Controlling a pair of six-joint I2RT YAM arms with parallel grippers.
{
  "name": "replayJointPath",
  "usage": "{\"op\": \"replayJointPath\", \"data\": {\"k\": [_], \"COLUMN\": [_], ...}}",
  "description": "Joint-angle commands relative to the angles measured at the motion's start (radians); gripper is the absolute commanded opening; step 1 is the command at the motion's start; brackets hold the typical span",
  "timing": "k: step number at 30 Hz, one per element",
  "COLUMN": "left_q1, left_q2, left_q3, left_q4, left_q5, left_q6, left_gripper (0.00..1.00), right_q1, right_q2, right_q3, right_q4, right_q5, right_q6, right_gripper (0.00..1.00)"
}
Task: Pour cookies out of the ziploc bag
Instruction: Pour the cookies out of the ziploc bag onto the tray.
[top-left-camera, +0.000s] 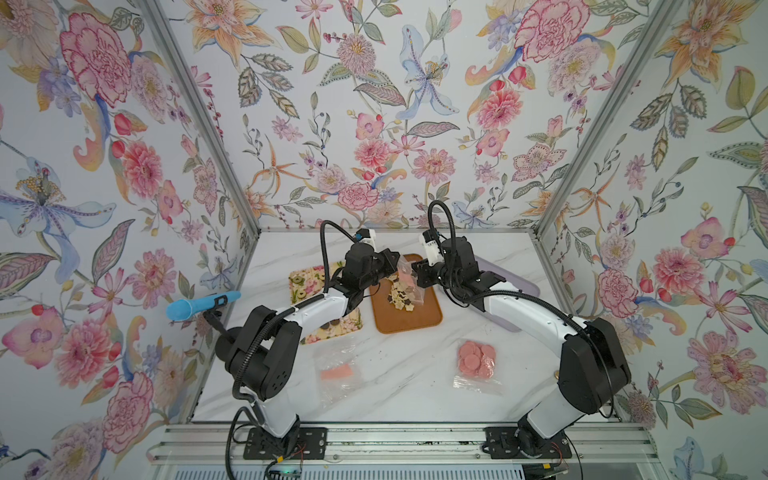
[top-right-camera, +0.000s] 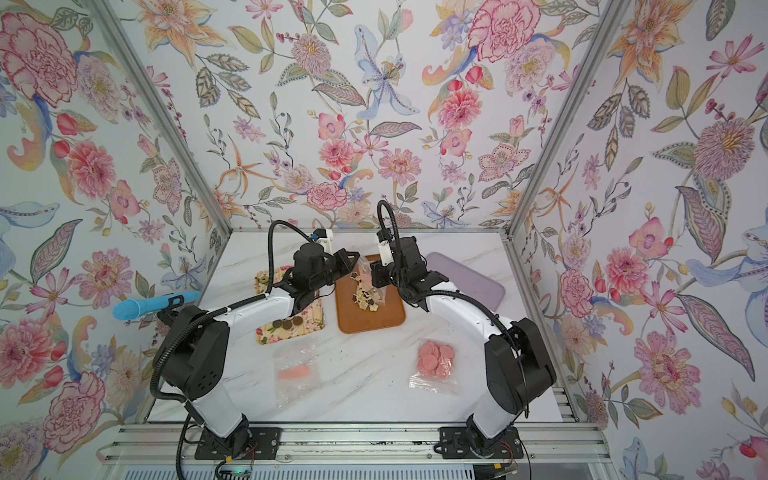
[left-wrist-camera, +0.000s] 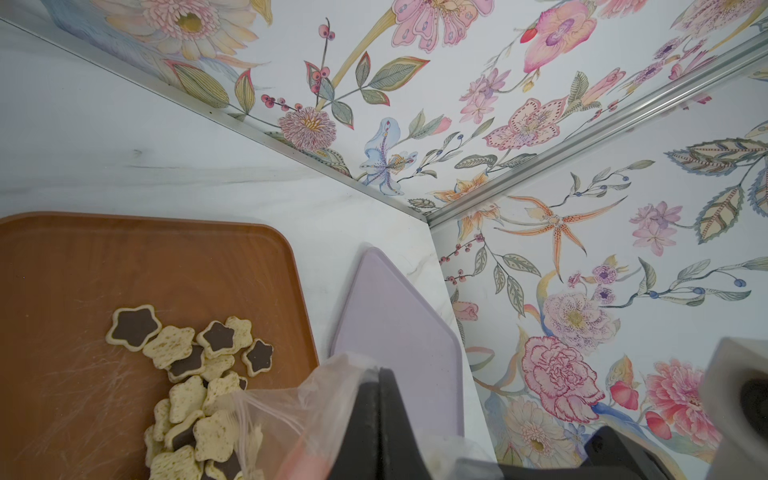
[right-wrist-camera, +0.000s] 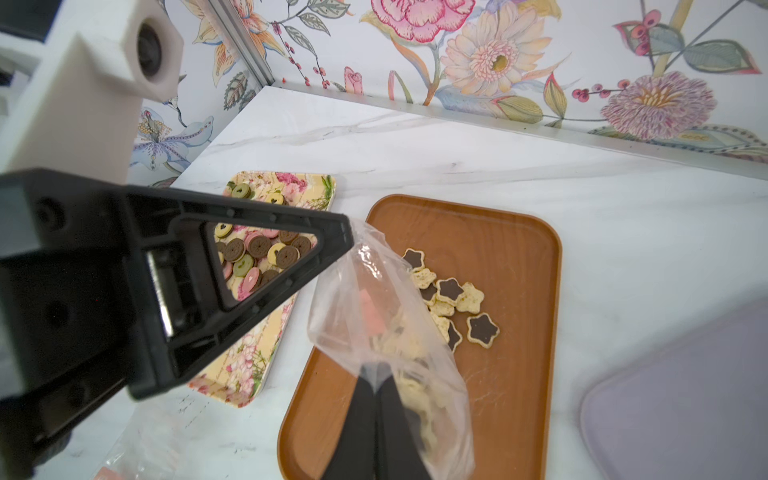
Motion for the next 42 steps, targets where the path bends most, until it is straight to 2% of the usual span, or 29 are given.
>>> {"op": "replayJointPath", "data": {"k": [1,5,6,9,12,15,23,26,36,42], "left_q1": [0.016,0.026,0.027,0.028,0.033,0.034,0.038,0.038,0.037,0.027], "left_q2": [-0.041,-0.029,-0.03,-0.04,-0.026,-0.037,-0.06,-0.076,-0.132,-0.221], "left_q3": [0.015,0.028,0.032,0.03,0.041,0.038,0.035,0.061,0.011,0.029], "left_q4": [-0.012,-0.03,-0.036,-0.029,-0.026,-0.03,-0.003,-0.047,-0.098,-0.166], "left_q5": [-0.043,-0.037,-0.038,-0.044,-0.026,-0.04,0.009,0.005,0.022,0.015], "left_q6": [0.049,0.068,0.077,0.098,0.092,0.106,0.123,0.156,0.197,0.261], "left_gripper": [0.0,0.0,0.0,0.0,0.0,0.0,0.0,0.0,0.0,0.0], "right_q1": [0.037,-0.004,0.008,0.056,0.004,0.047,0.05,0.046,0.041,0.053], "right_q2": [0.018,0.039,0.043,0.051,0.055,0.038,-0.031,-0.053,-0.045,-0.105], "right_q3": [0.039,0.043,0.046,0.033,0.026,0.033,0.003,0.006,-0.036,-0.078], "right_q4": [-0.019,-0.001,-0.012,-0.01,0.015,-0.006,0.001,-0.013,-0.027,0.031], "right_q5": [-0.001,-0.019,-0.041,0.003,-0.046,0.004,0.034,0.068,-0.007,-0.031], "right_q6": [0.021,0.051,0.056,0.026,0.059,0.012,-0.026,-0.049,-0.026,-0.045], "right_gripper": [0.0,0.0,0.0,0.0,0.0,0.0,0.0,0.0,0.0,0.0]}}
